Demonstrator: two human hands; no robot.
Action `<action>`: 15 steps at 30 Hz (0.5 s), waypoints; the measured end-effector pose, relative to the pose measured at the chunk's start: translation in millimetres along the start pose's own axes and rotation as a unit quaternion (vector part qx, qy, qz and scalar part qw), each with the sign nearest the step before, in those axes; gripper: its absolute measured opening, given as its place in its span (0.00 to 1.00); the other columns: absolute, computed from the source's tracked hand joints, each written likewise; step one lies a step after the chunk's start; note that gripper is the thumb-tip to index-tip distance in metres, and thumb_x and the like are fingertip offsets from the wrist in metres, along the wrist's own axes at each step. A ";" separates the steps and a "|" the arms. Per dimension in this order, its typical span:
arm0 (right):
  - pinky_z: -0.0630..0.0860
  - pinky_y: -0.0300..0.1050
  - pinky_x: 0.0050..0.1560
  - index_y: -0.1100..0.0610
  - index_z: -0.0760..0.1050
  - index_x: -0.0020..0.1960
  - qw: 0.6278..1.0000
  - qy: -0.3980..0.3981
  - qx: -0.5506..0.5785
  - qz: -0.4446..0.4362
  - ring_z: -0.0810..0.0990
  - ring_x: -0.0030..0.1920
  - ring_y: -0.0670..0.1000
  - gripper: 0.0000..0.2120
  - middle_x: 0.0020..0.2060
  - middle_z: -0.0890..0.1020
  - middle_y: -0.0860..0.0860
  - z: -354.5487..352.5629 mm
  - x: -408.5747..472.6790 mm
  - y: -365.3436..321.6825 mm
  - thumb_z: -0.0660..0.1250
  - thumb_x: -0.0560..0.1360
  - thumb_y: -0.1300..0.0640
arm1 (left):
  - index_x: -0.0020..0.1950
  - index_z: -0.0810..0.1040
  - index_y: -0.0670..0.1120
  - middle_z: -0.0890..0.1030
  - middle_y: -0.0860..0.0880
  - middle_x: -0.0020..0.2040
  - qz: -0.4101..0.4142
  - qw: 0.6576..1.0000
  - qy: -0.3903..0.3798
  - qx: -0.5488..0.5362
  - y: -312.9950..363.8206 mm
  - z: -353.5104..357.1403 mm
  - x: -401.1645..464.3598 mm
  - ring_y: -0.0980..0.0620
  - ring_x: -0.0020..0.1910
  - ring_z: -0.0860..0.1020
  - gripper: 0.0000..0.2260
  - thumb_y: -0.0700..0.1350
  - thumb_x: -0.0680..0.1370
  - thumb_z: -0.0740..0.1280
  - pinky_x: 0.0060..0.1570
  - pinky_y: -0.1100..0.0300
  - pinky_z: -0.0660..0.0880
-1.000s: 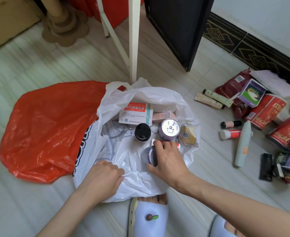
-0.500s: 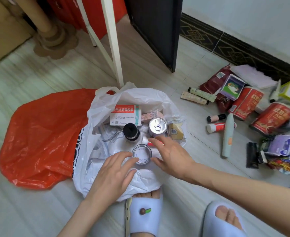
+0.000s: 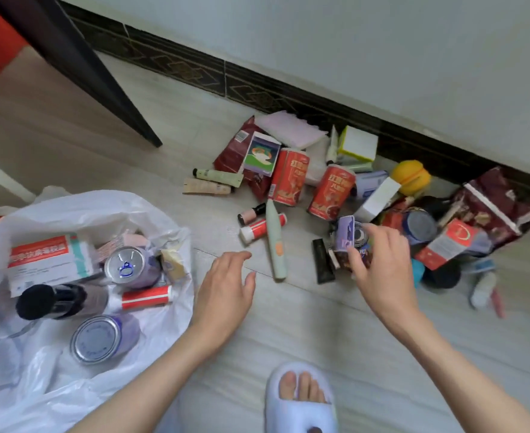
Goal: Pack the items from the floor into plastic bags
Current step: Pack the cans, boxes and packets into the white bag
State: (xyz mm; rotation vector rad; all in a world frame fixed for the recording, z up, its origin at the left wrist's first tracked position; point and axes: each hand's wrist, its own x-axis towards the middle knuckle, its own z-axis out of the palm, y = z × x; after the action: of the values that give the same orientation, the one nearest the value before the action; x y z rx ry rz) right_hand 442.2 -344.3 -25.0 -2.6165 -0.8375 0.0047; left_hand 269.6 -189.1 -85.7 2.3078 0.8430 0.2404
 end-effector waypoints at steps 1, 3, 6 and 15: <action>0.67 0.50 0.54 0.64 0.73 0.58 0.999 -0.017 -0.014 0.027 0.72 0.52 0.61 0.18 0.50 0.77 0.61 -1.1 9.3 6.1 0.70 0.71 0.59 | 0.57 0.76 0.41 0.79 0.43 0.51 -0.020 1.000 -0.013 0.000 1.5 10.8 9.2 0.42 0.52 0.76 0.17 0.49 0.74 0.61 0.51 0.52 0.74; 0.68 0.51 0.54 0.63 0.72 0.59 0.995 -0.066 -0.049 0.061 0.72 0.53 0.62 0.20 0.51 0.76 0.61 2.1 25.4 10.0 0.70 0.72 0.54 | 0.58 0.76 0.41 0.79 0.43 0.53 -0.082 0.995 -0.049 -0.010 5.1 30.1 26.8 0.42 0.55 0.74 0.15 0.48 0.75 0.65 0.54 0.53 0.70; 0.69 0.51 0.48 0.63 0.72 0.54 0.984 -0.136 -0.093 0.061 0.74 0.52 0.62 0.19 0.50 0.77 0.61 16.3 40.9 3.0 0.66 0.73 0.49 | 0.57 0.76 0.42 0.78 0.43 0.53 -0.158 0.985 -0.067 0.001 13.4 55.9 46.4 0.43 0.56 0.72 0.20 0.55 0.74 0.66 0.53 0.52 0.70; 0.63 0.48 0.38 0.62 0.71 0.44 0.990 -0.101 -0.023 0.100 0.76 0.45 0.64 0.09 0.43 0.79 0.62 22.5 42.5 7.0 0.57 0.78 0.58 | 0.45 0.77 0.42 0.81 0.46 0.42 -0.291 0.944 -0.113 -0.110 20.0 78.4 59.9 0.45 0.43 0.78 0.12 0.50 0.73 0.66 0.41 0.57 0.74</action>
State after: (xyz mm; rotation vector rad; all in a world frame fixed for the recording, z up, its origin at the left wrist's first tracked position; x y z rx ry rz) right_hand 478.4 -317.5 -43.5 -2.7659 -0.6424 0.3147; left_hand 355.5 -203.9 -135.9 1.7455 1.2574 -0.1790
